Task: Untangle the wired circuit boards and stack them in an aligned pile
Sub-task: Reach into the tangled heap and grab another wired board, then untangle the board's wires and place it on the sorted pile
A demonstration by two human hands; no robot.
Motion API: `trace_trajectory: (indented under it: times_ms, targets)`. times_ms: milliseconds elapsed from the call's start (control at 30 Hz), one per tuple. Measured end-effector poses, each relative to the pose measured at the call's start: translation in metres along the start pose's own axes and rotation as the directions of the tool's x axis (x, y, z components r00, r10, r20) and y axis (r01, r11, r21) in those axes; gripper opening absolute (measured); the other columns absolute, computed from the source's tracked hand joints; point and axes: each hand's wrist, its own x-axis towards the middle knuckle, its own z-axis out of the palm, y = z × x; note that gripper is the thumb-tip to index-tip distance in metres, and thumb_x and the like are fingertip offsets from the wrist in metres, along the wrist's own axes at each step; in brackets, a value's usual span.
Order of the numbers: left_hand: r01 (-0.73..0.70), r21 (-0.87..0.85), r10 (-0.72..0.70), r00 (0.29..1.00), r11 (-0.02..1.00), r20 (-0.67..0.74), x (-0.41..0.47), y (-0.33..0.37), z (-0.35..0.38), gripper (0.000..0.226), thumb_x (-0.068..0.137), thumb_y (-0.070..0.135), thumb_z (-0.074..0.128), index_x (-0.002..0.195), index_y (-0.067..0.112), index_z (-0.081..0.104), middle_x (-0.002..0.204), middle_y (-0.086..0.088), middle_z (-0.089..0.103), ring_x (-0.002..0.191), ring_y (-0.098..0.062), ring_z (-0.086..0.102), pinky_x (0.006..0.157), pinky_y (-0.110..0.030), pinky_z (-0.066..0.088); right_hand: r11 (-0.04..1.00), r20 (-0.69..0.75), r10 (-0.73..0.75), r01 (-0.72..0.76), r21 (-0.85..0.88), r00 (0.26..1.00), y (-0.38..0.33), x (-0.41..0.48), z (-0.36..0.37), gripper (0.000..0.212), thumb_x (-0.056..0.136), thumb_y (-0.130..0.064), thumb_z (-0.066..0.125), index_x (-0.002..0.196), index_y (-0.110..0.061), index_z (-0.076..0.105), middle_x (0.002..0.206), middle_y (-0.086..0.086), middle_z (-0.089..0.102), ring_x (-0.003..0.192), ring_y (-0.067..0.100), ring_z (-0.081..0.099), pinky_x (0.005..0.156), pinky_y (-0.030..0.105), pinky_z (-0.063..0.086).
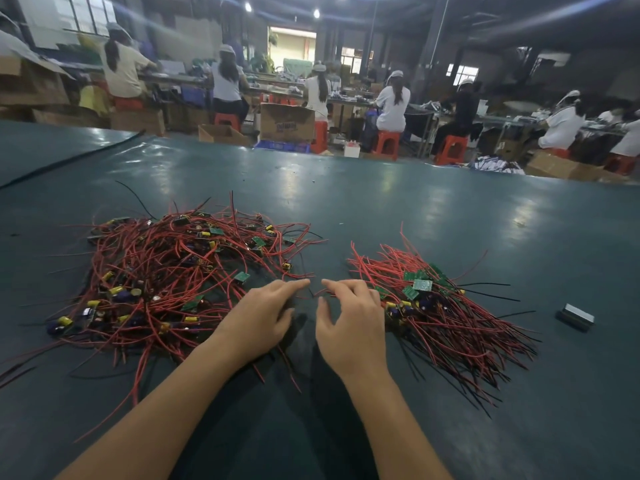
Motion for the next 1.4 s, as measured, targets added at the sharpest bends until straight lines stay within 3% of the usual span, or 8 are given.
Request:
trace_trajectory:
  times_ms: [200, 433, 567, 700, 800, 967, 1200, 1400]
  targets:
    - [-0.242, -0.079, 0.178, 0.866, 0.967, -0.467, 0.0, 0.015, -0.007, 0.018, 0.092, 0.007, 0.063, 0.107, 0.003, 0.072, 0.098, -0.003, 0.068, 0.089, -0.013, 0.065, 0.081, -0.025, 0.053, 0.968, 0.04, 0.14, -0.146, 0.205, 0.989, 0.004, 0.005, 0.001, 0.028, 0.095, -0.013, 0.057, 0.122, -0.013, 0.067, 0.112, 0.001, 0.064, 0.108, 0.02, 0.056, 0.099, 0.035, 0.044]
    - [-0.379, -0.177, 0.197, 0.762, 0.908, -0.617, -0.009, 0.045, -0.005, 0.015, 0.095, 0.007, 0.057, 0.103, 0.003, 0.069, 0.1, -0.004, 0.067, 0.095, -0.009, 0.064, 0.083, -0.021, 0.05, 0.844, 0.299, 0.24, -0.35, 0.406, 0.924, -0.001, 0.006, 0.005, 0.042, 0.088, -0.005, 0.056, 0.127, -0.018, 0.062, 0.089, -0.006, 0.067, 0.069, 0.001, 0.061, 0.067, 0.013, 0.047]
    - [-0.465, -0.145, 0.291, 0.738, 0.874, -0.609, -0.012, 0.046, -0.007, 0.018, 0.095, 0.008, 0.056, 0.112, 0.011, 0.063, 0.106, -0.001, 0.064, 0.099, -0.011, 0.064, 0.085, -0.023, 0.05, 0.934, 0.142, 0.09, -0.133, 0.331, 0.986, 0.001, 0.001, 0.008, 0.026, 0.087, -0.023, 0.068, 0.113, -0.022, 0.069, 0.092, -0.005, 0.068, 0.07, 0.006, 0.063, 0.07, 0.03, 0.054]
    - [-0.44, -0.181, 0.254, 0.757, 0.88, -0.602, -0.009, 0.048, -0.007, 0.031, 0.092, 0.01, 0.058, 0.122, 0.012, 0.05, 0.123, -0.002, 0.05, 0.096, -0.015, 0.061, 0.084, -0.025, 0.049, 0.894, 0.019, 0.077, -0.078, 0.441, 0.997, 0.001, 0.005, 0.005, 0.015, 0.09, -0.03, 0.07, 0.092, -0.017, 0.074, 0.079, -0.003, 0.069, 0.068, 0.01, 0.062, 0.063, 0.025, 0.05]
    - [-0.376, -0.171, 0.216, 0.788, 0.911, -0.576, -0.011, 0.044, -0.01, 0.016, 0.097, 0.028, 0.052, 0.095, 0.012, 0.052, 0.096, -0.002, 0.053, 0.072, -0.015, 0.054, 0.061, -0.03, 0.047, 0.621, 0.075, 0.278, -0.239, 0.746, 0.958, -0.007, 0.01, 0.0, 0.014, 0.091, -0.022, 0.07, 0.078, -0.016, 0.067, 0.063, -0.004, 0.064, 0.049, 0.007, 0.053, 0.048, 0.021, 0.045]
    - [-0.168, -0.269, 0.087, 0.953, 0.948, -0.292, -0.013, 0.044, -0.003, 0.052, 0.1, 0.047, 0.032, 0.075, 0.013, 0.061, 0.066, 0.003, 0.06, 0.06, -0.016, 0.058, 0.056, -0.042, 0.047, 0.233, 0.213, 0.33, -0.298, 0.926, 0.92, -0.013, 0.015, -0.01, 0.026, 0.093, -0.019, 0.065, 0.069, -0.018, 0.073, 0.063, 0.001, 0.066, 0.045, 0.008, 0.049, 0.041, 0.021, 0.041]
    - [0.007, -0.701, -0.241, 0.941, 0.713, -0.236, -0.009, 0.045, 0.0, 0.03, 0.094, 0.048, 0.053, 0.108, 0.024, 0.063, 0.073, 0.001, 0.067, 0.053, -0.009, 0.056, 0.049, -0.023, 0.045, 0.34, 0.256, 0.251, -0.333, 0.88, 0.933, -0.017, 0.01, -0.009, 0.026, 0.09, -0.014, 0.068, 0.067, -0.02, 0.077, 0.05, -0.008, 0.047, 0.04, 0.005, 0.033, 0.039, 0.018, 0.029]
    - [0.009, -0.809, -0.395, 0.876, 0.588, -0.278, -0.004, 0.05, -0.004, 0.021, 0.097, 0.02, 0.052, 0.093, 0.018, 0.072, 0.063, 0.005, 0.068, 0.05, -0.003, 0.058, 0.048, -0.013, 0.045, 0.237, 0.365, 0.309, -0.443, 0.865, 0.878, -0.021, 0.007, -0.003, 0.021, 0.09, -0.02, 0.07, 0.07, -0.02, 0.078, 0.064, 0.001, 0.065, 0.052, 0.013, 0.054, 0.052, 0.026, 0.046]
